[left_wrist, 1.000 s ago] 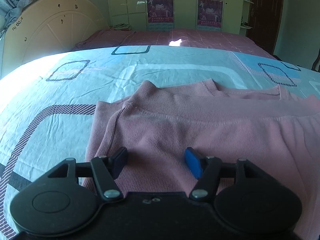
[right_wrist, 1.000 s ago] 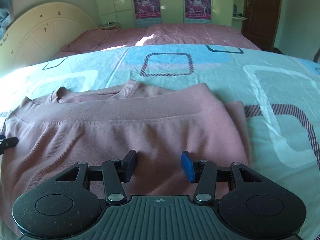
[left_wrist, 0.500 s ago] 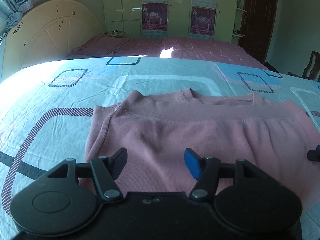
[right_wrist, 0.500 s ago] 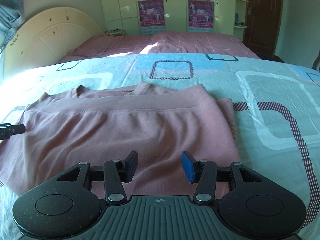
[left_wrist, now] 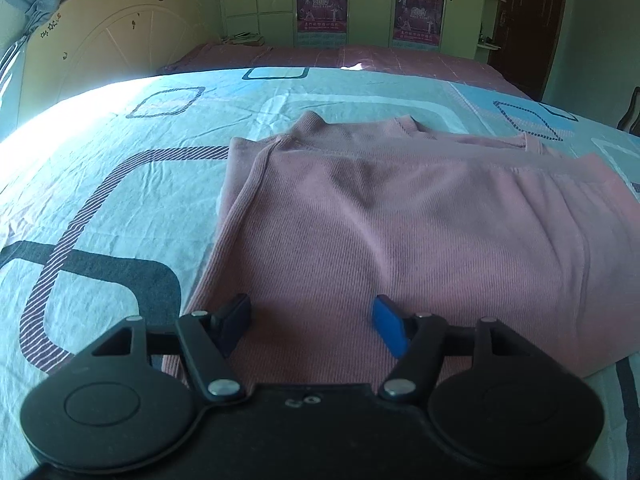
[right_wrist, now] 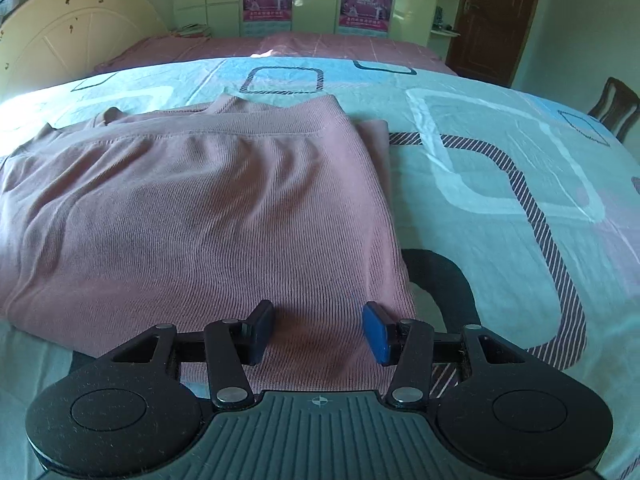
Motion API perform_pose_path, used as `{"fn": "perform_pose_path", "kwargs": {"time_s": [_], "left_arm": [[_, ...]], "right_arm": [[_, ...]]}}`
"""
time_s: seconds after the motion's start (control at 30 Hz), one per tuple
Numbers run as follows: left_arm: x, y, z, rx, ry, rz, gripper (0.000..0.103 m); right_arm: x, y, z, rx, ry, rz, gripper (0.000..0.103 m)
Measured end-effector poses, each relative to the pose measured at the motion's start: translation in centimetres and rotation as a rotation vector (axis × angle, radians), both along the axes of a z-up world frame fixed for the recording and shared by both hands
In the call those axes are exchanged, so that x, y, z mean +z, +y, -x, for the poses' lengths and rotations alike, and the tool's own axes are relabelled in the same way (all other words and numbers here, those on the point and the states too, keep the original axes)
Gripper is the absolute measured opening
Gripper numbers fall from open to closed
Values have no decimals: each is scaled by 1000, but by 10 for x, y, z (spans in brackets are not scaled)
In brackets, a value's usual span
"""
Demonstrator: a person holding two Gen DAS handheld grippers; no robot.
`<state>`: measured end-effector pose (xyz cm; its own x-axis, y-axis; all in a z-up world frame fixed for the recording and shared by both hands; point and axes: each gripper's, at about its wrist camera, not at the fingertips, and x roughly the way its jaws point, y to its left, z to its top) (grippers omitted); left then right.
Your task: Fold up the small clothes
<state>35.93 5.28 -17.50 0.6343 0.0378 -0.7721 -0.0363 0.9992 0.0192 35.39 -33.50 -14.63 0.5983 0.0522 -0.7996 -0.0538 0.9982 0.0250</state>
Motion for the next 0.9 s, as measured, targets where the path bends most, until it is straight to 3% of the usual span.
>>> {"fn": "perform_pose_path", "kwargs": {"time_s": [0.17, 0.37, 0.5, 0.57, 0.67, 0.77, 0.9], "left_arm": [[11, 15, 21, 46, 62, 127, 68], [13, 27, 43, 85, 139, 243, 70], [0, 42, 59, 146, 184, 407, 70], [-6, 48, 61, 165, 161, 465, 74], [-15, 57, 54, 207, 105, 607, 95], [-23, 62, 41, 263, 28, 701, 98], [-32, 62, 18, 291, -70, 766, 98]], "right_arm": [[29, 36, 0, 61, -54, -83, 48], [39, 89, -3, 132, -56, -141, 48], [39, 114, -2, 152, -51, -156, 48], [37, 121, -2, 145, -46, -164, 48], [32, 132, -7, 133, -39, -156, 48], [28, 142, -13, 136, -40, -135, 48], [32, 148, -25, 111, -91, -111, 48]]}}
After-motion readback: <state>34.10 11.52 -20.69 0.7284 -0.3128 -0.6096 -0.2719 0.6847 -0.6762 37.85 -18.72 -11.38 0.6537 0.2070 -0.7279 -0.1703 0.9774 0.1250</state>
